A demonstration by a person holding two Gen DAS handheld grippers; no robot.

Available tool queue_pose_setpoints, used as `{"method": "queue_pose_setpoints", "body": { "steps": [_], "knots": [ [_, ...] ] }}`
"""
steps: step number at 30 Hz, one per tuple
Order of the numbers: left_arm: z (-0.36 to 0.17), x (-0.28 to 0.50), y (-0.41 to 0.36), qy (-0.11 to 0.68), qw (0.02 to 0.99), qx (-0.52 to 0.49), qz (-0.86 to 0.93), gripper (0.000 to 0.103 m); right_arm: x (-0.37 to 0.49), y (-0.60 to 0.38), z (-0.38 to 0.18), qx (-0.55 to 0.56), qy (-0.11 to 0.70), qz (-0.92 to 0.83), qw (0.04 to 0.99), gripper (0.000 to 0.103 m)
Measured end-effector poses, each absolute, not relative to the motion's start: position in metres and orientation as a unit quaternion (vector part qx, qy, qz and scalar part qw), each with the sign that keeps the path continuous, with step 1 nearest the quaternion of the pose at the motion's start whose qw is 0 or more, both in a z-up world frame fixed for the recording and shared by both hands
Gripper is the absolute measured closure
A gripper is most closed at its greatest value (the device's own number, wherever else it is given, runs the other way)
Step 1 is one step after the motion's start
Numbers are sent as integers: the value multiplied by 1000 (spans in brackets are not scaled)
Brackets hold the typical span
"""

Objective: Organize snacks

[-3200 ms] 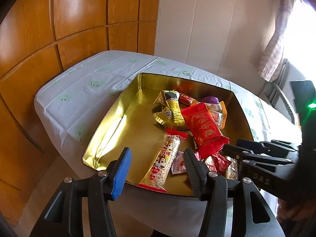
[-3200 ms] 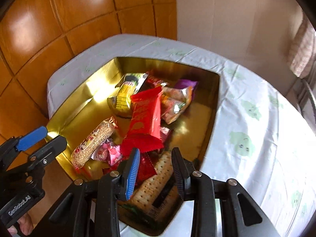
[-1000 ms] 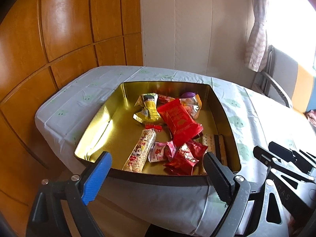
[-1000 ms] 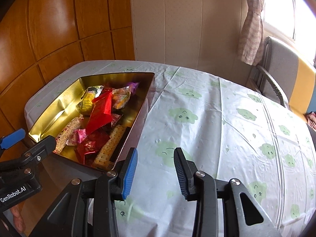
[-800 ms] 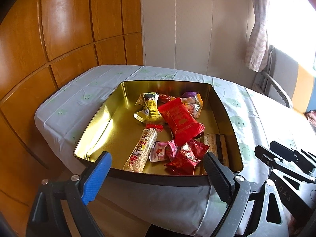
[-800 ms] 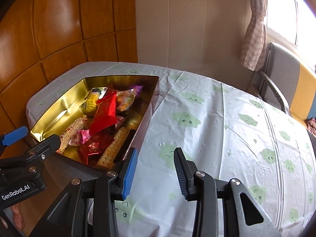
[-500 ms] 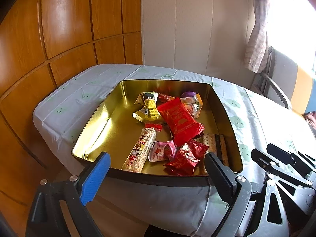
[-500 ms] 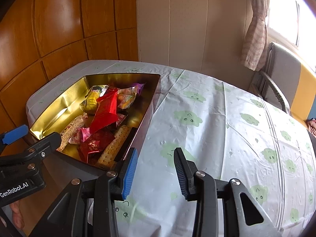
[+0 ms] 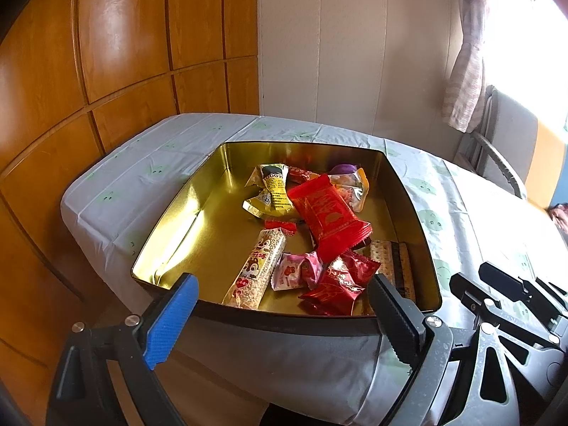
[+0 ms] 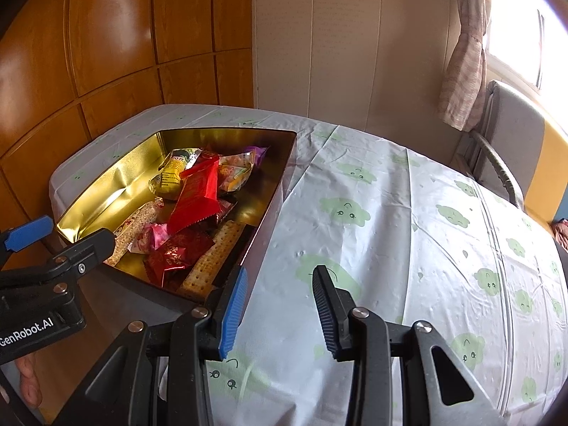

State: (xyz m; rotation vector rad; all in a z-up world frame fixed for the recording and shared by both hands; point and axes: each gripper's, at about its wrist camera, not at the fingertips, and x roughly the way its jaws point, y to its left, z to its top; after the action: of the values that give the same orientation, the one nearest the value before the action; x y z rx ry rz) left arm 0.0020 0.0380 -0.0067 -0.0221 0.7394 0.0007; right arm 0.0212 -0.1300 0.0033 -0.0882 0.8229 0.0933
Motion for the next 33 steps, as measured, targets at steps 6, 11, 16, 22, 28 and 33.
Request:
{"method": "queue_pose_setpoints", "body": {
  "steps": [6, 11, 16, 22, 28, 33],
  "knots": [
    [-6, 1, 39, 359, 933, -11, 1, 7, 19, -129, 5, -45, 397, 47, 915, 64],
    [-4, 0, 40, 357, 934, -12, 1, 7, 19, -129, 5, -46, 397, 47, 915, 64],
    [-3, -1, 40, 355, 935, -11, -1, 7, 18, -128, 5, -46, 396, 48, 916, 64],
    [-3, 0, 40, 355, 935, -10, -1, 6, 19, -129, 4, -44, 399, 48, 915, 64],
    [-2, 0, 40, 355, 935, -10, 0, 6, 20, -129, 3, -43, 400, 48, 914, 64],
    [-2, 0, 40, 354, 935, -11, 0, 6, 21, -129, 2, -43, 400, 48, 914, 64]
  ]
}}
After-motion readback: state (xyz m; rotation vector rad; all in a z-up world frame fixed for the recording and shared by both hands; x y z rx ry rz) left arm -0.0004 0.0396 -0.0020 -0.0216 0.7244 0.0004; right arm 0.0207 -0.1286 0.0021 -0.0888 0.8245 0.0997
